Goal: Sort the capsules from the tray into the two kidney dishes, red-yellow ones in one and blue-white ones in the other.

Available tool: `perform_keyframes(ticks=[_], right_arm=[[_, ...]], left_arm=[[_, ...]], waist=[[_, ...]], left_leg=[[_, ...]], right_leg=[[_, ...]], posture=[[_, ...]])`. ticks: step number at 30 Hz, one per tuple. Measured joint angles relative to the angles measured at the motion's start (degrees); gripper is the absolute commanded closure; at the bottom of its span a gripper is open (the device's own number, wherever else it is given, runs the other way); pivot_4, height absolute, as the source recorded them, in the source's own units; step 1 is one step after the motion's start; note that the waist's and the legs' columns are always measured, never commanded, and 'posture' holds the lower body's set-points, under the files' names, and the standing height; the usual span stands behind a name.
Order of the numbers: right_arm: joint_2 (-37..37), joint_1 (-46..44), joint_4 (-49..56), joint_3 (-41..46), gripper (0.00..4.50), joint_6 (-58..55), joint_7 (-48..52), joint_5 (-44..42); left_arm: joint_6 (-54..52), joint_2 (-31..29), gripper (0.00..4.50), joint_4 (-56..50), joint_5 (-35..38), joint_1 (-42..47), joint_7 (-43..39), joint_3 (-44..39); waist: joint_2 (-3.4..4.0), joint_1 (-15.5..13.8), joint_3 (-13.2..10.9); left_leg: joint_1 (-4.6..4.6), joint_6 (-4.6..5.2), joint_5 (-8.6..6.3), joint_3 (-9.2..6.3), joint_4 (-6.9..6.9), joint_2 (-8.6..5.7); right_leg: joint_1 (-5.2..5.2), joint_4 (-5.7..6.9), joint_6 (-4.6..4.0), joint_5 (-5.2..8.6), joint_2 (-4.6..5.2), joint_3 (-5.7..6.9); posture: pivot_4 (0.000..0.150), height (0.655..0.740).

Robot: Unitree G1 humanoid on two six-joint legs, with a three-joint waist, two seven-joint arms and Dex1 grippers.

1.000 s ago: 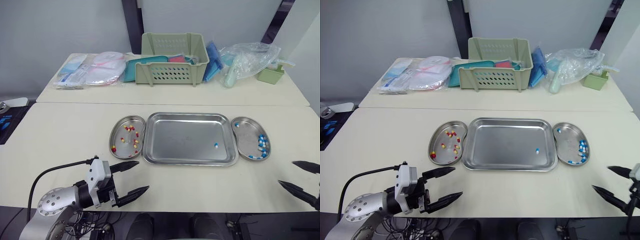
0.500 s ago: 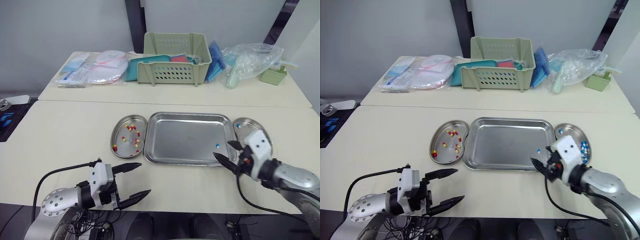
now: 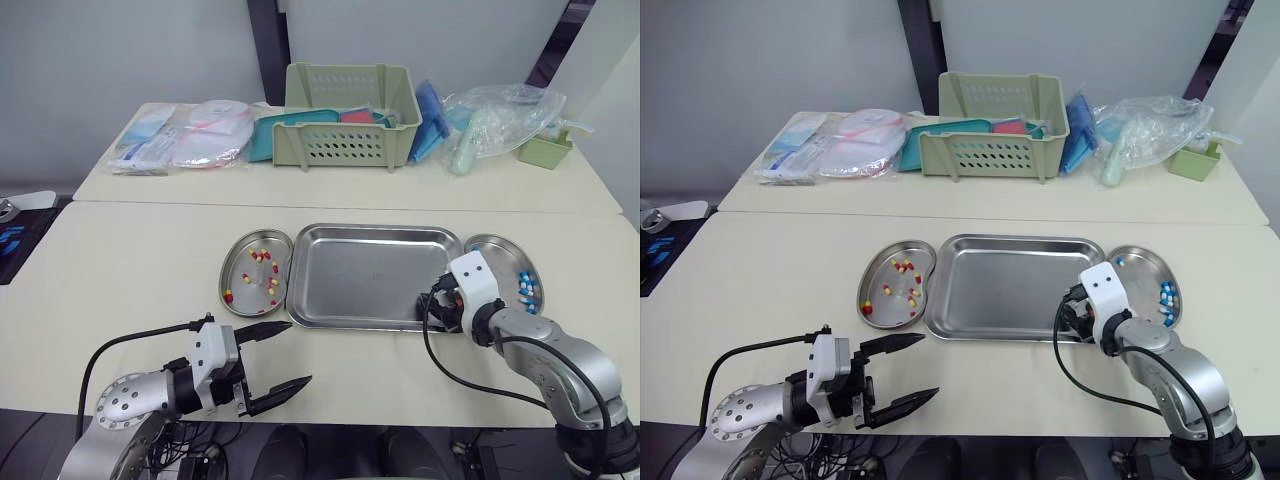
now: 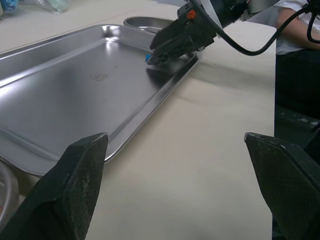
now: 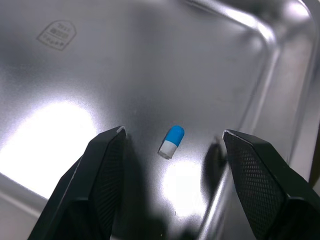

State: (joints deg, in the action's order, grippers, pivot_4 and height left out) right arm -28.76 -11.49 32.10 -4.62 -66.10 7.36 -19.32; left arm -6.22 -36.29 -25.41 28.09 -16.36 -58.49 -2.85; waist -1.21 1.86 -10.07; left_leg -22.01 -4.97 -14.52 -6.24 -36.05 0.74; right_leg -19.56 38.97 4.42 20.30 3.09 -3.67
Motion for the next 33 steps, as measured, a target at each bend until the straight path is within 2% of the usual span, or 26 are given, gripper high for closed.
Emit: perform_keyframes(ticks=[9, 10, 12, 17, 24, 33], right_arm=[[0.35, -0.41, 0.12, -0.20, 1.26, -1.24, 0.59, 1.41], [0.35, -0.39, 0.20, -0.25, 1.53, -1.29, 0.74, 1.66], [0.35, -0.38, 0.23, -0.33, 1.77, -1.30, 1.13, 1.93], [0.78, -0.27, 0.38, -1.61, 3.00, -1.15, 1.52, 2.49], [1.10, -0.33, 0.34, -1.92, 4.42, -0.92, 1.76, 3.62], [0.81, -0.95, 0.41, -2.02, 4.49, -0.97, 5.19, 3.38]], left_arm=[[-1.92, 0.05, 0.00, -1.88, -0.01, 0.29, 1.80, 0.30], [-2.16, 0.05, 0.00, -2.13, 0.00, 0.32, 1.90, 0.30], [-2.35, 0.04, 0.00, -2.30, 0.01, 0.39, 2.18, 0.30], [-3.60, 0.02, 0.00, -2.54, 0.06, 1.05, 2.88, 0.30], [-4.62, 0.02, 0.00, -3.28, 0.08, 1.49, 2.98, 0.30], [-4.63, 0.02, 0.00, -3.27, 0.08, 1.82, 2.90, 0.30]], waist=[[0.00, 0.00, 0.01], [0.00, 0.00, 0.01], [0.00, 0.00, 0.01], [0.00, 0.01, 0.02], [0.00, 0.00, 0.03], [0.00, 0.00, 0.02]], left_leg=[[-0.01, 0.00, 0.00, 0.00, 0.00, 0.00], [-0.01, 0.00, 0.00, 0.00, 0.00, 0.00], [0.00, 0.00, 0.00, 0.00, 0.00, 0.00], [0.00, 0.00, 0.00, -0.01, 0.00, 0.00], [0.01, 0.00, 0.00, -0.02, 0.00, 0.00], [0.00, 0.00, 0.00, -0.01, 0.00, 0.00]], right_leg=[[0.00, -0.01, 0.00, 0.00, 0.00, -0.01], [0.00, -0.01, 0.00, 0.00, 0.00, 0.00], [0.00, -0.01, 0.00, 0.00, 0.00, 0.00], [0.00, -0.01, 0.00, 0.00, 0.00, 0.00], [0.01, 0.00, 0.00, 0.00, 0.00, 0.01], [0.00, 0.00, 0.00, 0.00, -0.01, 0.01]], posture=[[0.150, 0.7400], [0.150, 0.7400], [0.150, 0.7400], [0.150, 0.7400], [0.150, 0.7400], [0.150, 0.7400]])
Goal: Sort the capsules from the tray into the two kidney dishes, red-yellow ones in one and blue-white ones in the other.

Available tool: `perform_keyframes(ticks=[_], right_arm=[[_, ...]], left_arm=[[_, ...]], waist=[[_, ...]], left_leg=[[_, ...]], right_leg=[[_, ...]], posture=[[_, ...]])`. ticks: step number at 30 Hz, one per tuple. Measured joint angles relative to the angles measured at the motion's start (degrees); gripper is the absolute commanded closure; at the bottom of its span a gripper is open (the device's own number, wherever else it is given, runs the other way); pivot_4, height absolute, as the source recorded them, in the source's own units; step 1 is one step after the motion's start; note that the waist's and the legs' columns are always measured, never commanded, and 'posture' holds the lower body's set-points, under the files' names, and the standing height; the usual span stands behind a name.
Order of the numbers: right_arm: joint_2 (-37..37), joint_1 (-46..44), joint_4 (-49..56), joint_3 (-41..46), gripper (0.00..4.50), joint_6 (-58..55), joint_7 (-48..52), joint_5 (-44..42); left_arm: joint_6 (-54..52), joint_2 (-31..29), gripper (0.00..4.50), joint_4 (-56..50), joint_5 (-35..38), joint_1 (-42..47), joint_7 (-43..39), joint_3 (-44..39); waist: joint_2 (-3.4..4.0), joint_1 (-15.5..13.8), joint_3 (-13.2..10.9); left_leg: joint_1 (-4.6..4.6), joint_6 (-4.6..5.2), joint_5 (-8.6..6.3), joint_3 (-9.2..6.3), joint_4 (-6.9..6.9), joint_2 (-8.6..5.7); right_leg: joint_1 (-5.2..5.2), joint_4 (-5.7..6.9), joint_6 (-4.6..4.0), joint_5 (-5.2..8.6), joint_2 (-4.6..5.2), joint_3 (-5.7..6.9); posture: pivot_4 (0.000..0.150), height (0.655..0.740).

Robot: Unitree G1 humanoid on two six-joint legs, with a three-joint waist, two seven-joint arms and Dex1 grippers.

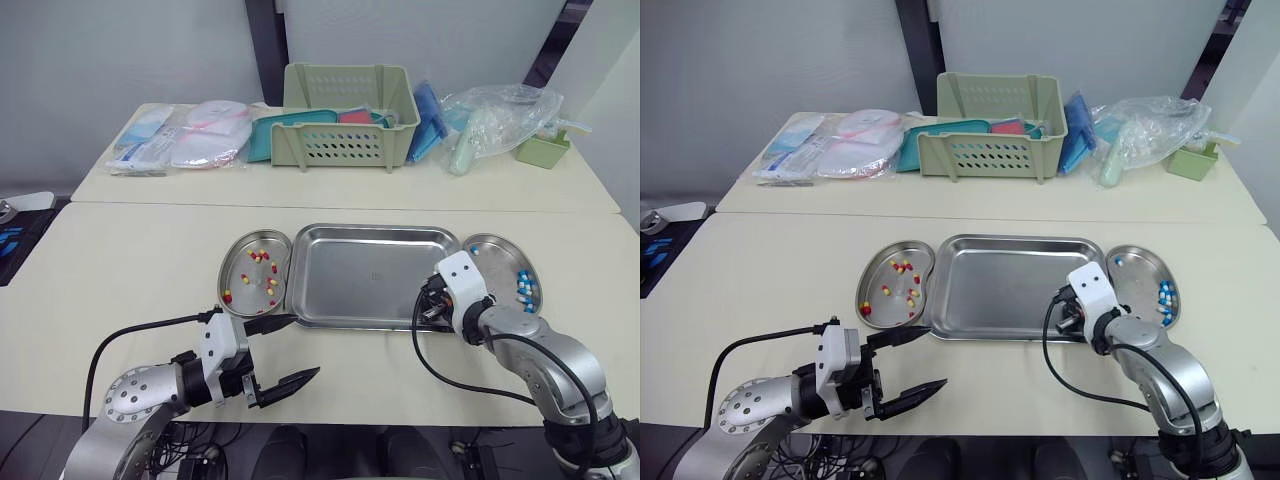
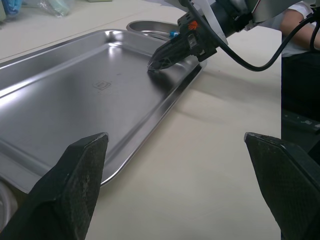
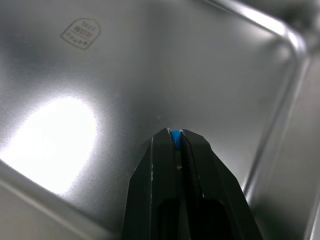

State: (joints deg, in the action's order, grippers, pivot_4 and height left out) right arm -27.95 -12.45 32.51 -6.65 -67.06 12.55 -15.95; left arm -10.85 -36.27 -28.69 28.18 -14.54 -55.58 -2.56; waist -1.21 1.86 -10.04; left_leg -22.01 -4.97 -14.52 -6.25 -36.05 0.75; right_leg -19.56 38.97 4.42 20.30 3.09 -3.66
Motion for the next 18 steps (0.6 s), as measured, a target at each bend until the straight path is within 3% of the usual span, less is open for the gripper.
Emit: perform_keyframes(ticks=[12, 18], right_arm=[[-3.98, -0.68, 5.34, 9.33, 4.49, -3.03, 6.85, -5.29], [-12.46, 1.28, 6.60, 20.10, 4.49, -3.70, 12.10, -8.07]], left_arm=[[1.32, 0.01, 0.00, 0.23, 0.88, 1.62, -1.95, -0.02], [3.01, 2.02, 0.00, 0.21, 2.06, 2.82, -2.95, 0.00]], waist=[[0.04, -0.03, -0.05], [0.10, -0.16, -0.12]], left_leg=[[-0.05, 0.00, 0.00, 0.00, 0.01, 0.00], [-0.10, 0.00, 0.00, 0.02, 0.00, -0.01]], right_leg=[[-0.03, -0.02, 0.00, 0.00, 0.00, 0.01], [-0.03, -0.05, 0.00, 0.00, 0.01, 0.01]], posture=[[0.150, 0.7400], [0.150, 0.7400]])
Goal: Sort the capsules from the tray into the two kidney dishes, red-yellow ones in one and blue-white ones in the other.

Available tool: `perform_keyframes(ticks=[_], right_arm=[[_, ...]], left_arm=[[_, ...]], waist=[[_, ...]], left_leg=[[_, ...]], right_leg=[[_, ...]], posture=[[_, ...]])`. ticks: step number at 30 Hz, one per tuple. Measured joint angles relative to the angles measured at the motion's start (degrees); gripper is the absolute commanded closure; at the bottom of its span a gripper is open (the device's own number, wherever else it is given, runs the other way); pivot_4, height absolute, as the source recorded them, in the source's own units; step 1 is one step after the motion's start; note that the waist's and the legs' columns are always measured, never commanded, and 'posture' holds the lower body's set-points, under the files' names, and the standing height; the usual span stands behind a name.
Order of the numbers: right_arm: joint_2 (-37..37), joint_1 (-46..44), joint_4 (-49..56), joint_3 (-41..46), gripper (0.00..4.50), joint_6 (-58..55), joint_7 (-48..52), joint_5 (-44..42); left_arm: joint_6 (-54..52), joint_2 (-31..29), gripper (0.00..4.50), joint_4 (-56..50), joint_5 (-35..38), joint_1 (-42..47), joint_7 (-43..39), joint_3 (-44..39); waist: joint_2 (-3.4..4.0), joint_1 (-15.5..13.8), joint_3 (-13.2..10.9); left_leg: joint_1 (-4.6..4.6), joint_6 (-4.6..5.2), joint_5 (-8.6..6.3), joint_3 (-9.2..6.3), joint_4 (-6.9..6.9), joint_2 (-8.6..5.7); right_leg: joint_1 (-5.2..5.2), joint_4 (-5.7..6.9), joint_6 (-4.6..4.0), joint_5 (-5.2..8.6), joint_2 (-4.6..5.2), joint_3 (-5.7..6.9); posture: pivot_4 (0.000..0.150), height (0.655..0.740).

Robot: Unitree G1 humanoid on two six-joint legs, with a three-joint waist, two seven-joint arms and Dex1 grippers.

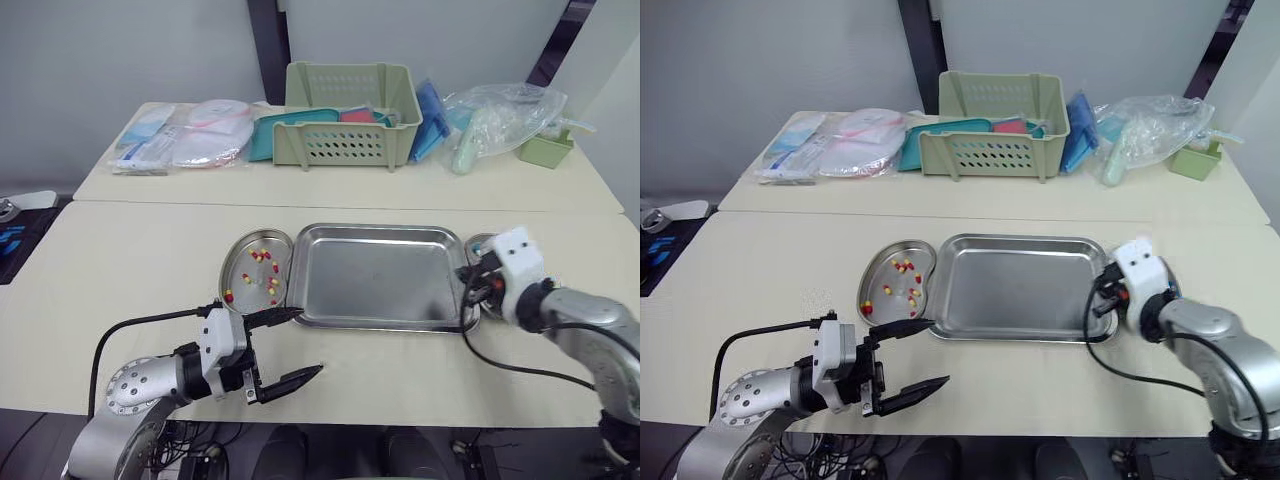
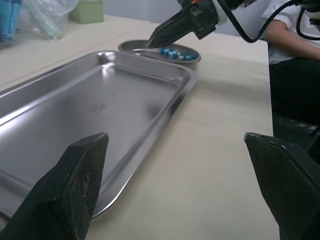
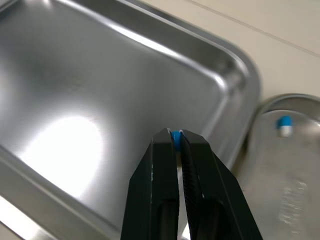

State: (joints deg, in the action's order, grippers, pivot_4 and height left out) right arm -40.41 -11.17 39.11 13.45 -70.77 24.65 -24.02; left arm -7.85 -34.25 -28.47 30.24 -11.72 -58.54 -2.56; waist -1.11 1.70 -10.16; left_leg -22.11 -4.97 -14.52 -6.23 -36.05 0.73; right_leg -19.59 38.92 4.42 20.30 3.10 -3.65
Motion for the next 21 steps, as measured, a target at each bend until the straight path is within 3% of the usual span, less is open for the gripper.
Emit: perform_keyframes(ticks=[5, 13, 21], right_arm=[[-3.45, 3.95, -1.98, 5.29, 4.49, 1.67, 2.17, 0.08], [-3.60, 5.97, -4.96, 6.12, 4.49, 2.93, 2.25, 0.52], [-3.58, 5.95, -6.00, 6.10, 2.38, 4.35, -0.28, 2.52]], left_arm=[[1.19, 0.70, 0.00, 0.07, 0.44, 0.13, -1.21, 0.19], [2.05, 1.01, 0.00, 1.16, 0.43, 0.88, -2.34, 1.53], [2.11, 1.40, 0.00, 1.32, 0.42, 1.41, -2.27, 2.31]], waist=[[-0.01, 0.16, 0.00], [0.01, 0.15, -0.01], [0.02, 0.15, -0.02]], left_leg=[[0.01, 0.00, 0.00, 0.01, 0.00, 0.01], [0.01, 0.00, 0.00, 0.04, 0.00, 0.00], [0.01, 0.00, 0.00, 0.04, 0.00, 0.00]], right_leg=[[0.00, 0.01, 0.00, 0.00, -0.01, -0.02], [0.00, 0.01, 0.00, 0.00, -0.01, -0.03], [0.00, 0.01, 0.00, 0.00, -0.01, -0.03]], posture=[[0.150, 0.7400], [0.150, 0.7400], [0.150, 0.7400]])
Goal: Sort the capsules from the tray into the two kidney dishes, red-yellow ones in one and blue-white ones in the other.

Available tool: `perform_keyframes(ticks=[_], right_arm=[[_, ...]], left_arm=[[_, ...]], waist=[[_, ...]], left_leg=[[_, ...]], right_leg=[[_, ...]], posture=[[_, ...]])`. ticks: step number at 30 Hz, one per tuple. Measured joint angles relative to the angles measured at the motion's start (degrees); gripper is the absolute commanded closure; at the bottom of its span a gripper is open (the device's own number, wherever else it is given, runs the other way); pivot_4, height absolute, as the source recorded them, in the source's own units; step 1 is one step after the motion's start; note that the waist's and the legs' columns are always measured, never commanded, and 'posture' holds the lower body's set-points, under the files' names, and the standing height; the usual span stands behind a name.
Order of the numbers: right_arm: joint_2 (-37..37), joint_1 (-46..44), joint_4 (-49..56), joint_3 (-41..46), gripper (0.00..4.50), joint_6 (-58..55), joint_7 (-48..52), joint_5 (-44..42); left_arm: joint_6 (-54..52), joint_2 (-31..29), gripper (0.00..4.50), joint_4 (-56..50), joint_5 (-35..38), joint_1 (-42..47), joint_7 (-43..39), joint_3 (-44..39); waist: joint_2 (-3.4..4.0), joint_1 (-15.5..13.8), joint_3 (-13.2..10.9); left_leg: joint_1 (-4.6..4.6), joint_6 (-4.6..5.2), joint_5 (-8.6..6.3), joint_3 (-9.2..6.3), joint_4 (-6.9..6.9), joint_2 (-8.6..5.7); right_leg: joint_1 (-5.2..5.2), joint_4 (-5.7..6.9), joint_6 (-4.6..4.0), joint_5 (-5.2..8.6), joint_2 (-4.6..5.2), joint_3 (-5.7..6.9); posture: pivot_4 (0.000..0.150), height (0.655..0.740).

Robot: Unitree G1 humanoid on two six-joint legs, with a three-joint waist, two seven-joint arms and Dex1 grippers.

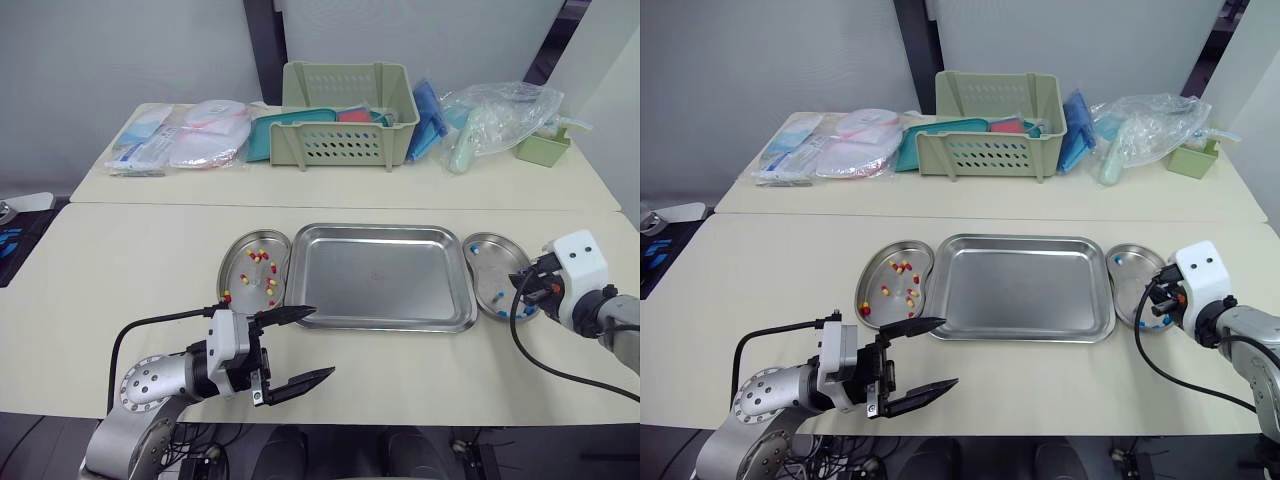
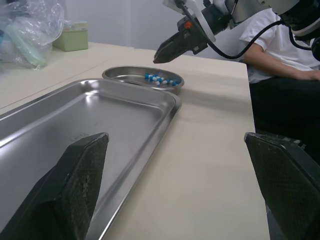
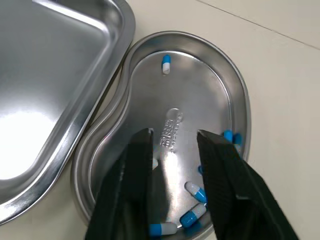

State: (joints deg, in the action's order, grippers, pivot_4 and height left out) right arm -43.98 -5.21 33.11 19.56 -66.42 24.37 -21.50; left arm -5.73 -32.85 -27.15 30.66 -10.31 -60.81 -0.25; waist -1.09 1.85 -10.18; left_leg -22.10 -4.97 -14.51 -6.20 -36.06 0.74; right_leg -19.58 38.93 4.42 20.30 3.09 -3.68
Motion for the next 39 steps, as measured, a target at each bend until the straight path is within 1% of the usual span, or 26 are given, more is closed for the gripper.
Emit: perform_keyframes(ticks=[2, 6, 10, 13, 21, 25, 27, 32, 34, 35, 37, 39], right_arm=[[0.00, 0.00, -0.30, 0.00, 1.89, 0.43, -0.20, 0.04], [-0.07, 0.52, -0.35, -0.04, 0.75, 2.52, 0.52, 0.13], [-0.41, 2.83, -0.91, -0.05, 0.75, 7.07, 0.84, 1.82], [-0.50, 5.45, -2.02, 0.20, 0.75, 12.92, 1.98, 2.95], [-1.42, 13.26, -8.17, 4.09, 0.75, 35.34, 11.44, 5.69], [-3.90, 15.72, -12.25, 6.59, 0.75, 42.69, 17.99, 5.57], [-5.15, 16.72, -13.86, 7.79, 0.75, 44.65, 21.06, 4.92], [-9.22, 20.62, -20.49, 12.65, 0.75, 51.14, 30.61, 4.42], [-10.88, 21.52, -23.76, 14.21, 0.75, 53.29, 33.76, 4.43], [-11.73, 21.86, -25.32, 14.87, 0.40, 54.28, 35.28, 4.48], [-13.39, 22.41, -28.13, 15.52, 0.06, 56.02, 38.04, 4.52], [-15.05, 22.79, -30.80, 15.87, 0.06, 57.44, 40.90, 4.53]], left_arm=[[0.00, 0.00, 0.00, 0.00, 0.00, 0.01, -0.01, 0.02], [0.05, 0.01, 0.00, 0.03, 0.00, 0.34, -0.04, 0.04], [0.19, 0.02, 0.00, 0.56, -0.05, 0.55, -0.05, 0.04], [0.27, 0.05, 0.00, 0.72, -0.29, 0.88, 0.01, 0.09], [0.80, 0.02, 0.00, 0.76, -0.49, 1.02, 0.67, -0.14], [0.88, -0.30, 0.00, 0.76, -0.53, 0.89, 1.75, -1.62], [0.82, -0.88, 0.00, 0.73, -0.48, 0.85, 2.56, -2.65], [-1.57, -3.85, 0.00, 1.01, 0.15, -0.64, 6.02, -10.86], [-2.51, -6.42, 0.00, 3.83, 0.20, -1.09, 6.68, -15.69], [-2.83, -7.76, 0.00, 6.10, 0.14, -1.34, 6.86, -18.17], [-3.09, -10.26, 0.00, 10.84, -0.17, -1.46, 6.33, -22.02], [-3.45, -13.13, 0.00, 15.86, -0.77, -1.30, 5.44, -24.97]], waist=[[0.00, 0.00, 0.00], [0.00, -0.03, 0.00], [0.00, -0.04, 0.00], [0.00, -0.05, 0.00], [0.00, -0.03, -0.01], [0.00, -0.04, -0.02], [0.00, -0.03, -0.02], [-0.03, -0.03, -0.05], [-0.01, 0.00, -0.06], [0.00, 0.05, -0.07], [-0.02, 0.08, -0.09], [-0.06, 0.06, -0.13]], left_leg=[[0.00, 0.00, 0.00, 0.00, 0.00, 0.00], [0.00, 0.00, 0.00, -0.01, 0.00, 0.00], [0.00, 0.00, 0.00, 0.00, 0.00, 0.00], [0.00, 0.00, 0.00, 0.00, 0.00, 0.00], [0.04, 0.00, 0.00, 0.01, -0.01, 0.00], [0.07, 0.00, 0.00, 0.01, -0.01, 0.00], [0.10, 0.00, 0.00, 0.01, -0.01, 0.00], [0.18, 0.00, 0.00, 0.01, 0.00, 0.01], [0.23, 0.00, 0.00, 0.02, 0.01, 0.01], [0.24, 0.00, 0.00, 0.03, 0.01, 0.01], [0.24, 0.00, 0.00, 0.04, 0.01, 0.01], [0.24, 0.00, 0.00, 0.04, 0.01, 0.00]], right_leg=[[0.00, 0.00, 0.00, 0.00, 0.00, 0.00], [0.00, 0.00, 0.00, 0.00, 0.00, 0.00], [0.00, -0.01, 0.00, 0.00, 0.00, 0.00], [0.01, -0.01, 0.00, 0.00, 0.00, 0.01], [0.07, -0.01, 0.00, 0.00, 0.00, 0.00], [0.10, -0.02, 0.00, 0.00, 0.00, 0.01], [0.16, -0.02, 0.00, 0.00, 0.00, 0.01], [0.23, -0.06, 0.00, 0.00, 0.00, 0.01], [0.24, -0.04, 0.00, 0.00, 0.00, 0.01], [0.24, -0.04, 0.00, 0.00, 0.00, 0.00], [0.24, -0.05, 0.00, 0.00, 0.00, 0.00], [0.25, -0.06, 0.00, 0.00, 0.00, 0.00]], posture=[[0.150, 0.7400], [0.150, 0.7400], [0.150, 0.7400], [0.150, 0.7400], [0.150, 0.7400], [0.150, 0.7400], [0.150, 0.7400], [0.150, 0.7400], [0.150, 0.7400], [0.150, 0.7400], [0.150, 0.7400], [0.150, 0.7400]])
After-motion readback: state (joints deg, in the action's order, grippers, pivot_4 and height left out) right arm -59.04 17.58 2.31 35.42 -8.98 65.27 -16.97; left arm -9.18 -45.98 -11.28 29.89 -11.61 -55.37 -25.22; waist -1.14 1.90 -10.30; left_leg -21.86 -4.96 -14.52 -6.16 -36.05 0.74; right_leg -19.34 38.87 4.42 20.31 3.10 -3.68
